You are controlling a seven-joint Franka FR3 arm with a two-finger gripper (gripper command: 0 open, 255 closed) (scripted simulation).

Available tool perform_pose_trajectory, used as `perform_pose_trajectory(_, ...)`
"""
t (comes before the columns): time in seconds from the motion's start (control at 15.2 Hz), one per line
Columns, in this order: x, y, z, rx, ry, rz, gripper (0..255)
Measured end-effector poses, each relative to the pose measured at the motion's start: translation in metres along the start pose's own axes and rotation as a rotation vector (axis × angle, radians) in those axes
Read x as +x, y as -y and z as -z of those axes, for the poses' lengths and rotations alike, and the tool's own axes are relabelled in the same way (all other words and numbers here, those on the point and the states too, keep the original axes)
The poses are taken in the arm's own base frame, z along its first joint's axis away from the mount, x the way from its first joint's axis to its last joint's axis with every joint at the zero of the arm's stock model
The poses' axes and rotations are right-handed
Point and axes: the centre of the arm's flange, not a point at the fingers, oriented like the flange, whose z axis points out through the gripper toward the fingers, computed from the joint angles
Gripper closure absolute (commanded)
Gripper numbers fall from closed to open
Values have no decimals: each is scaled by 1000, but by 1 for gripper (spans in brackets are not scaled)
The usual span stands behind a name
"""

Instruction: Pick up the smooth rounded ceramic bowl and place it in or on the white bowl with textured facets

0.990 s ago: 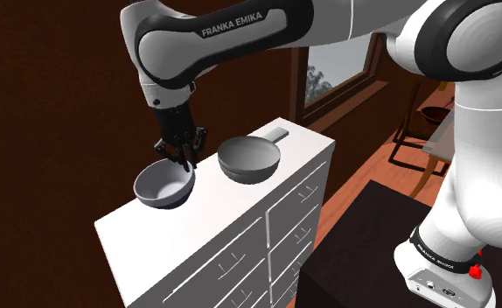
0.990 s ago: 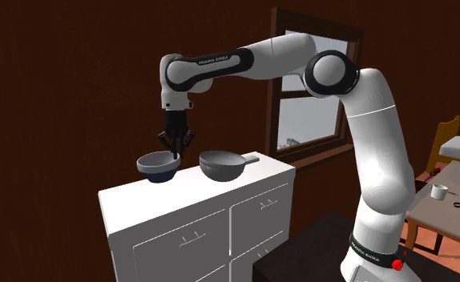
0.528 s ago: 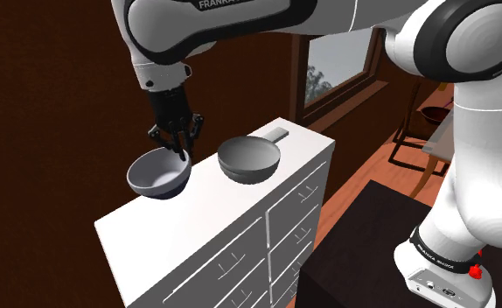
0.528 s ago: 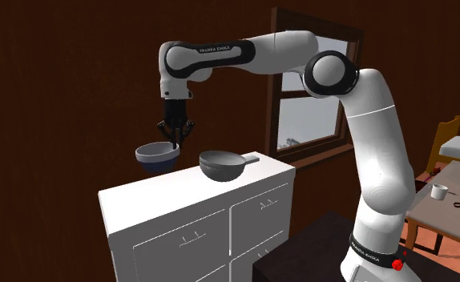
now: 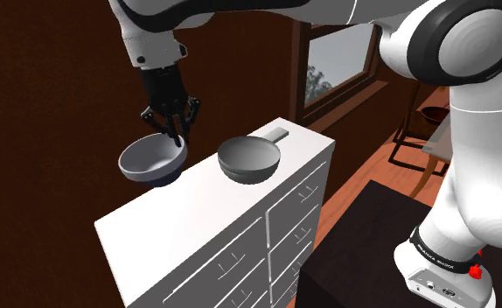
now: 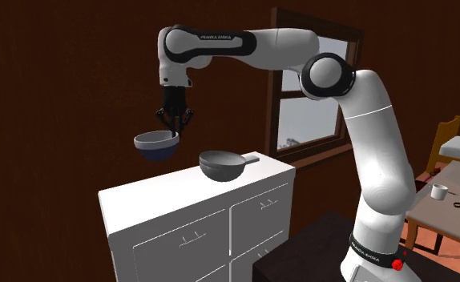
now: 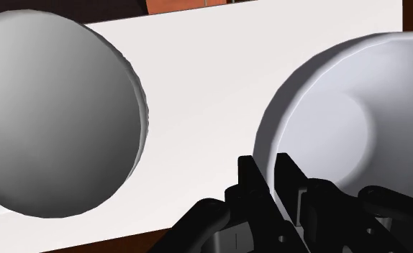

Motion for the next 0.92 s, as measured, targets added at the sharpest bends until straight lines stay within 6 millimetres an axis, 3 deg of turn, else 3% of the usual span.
perform_pose_trajectory(0.46,-5,2,35,0,0,0,255)
perform_pose_trajectory(0.59,-8,-13,41,-1,1,0,255)
perform_pose_trajectory(0.92,-12,-74,55,-1,0,0,255)
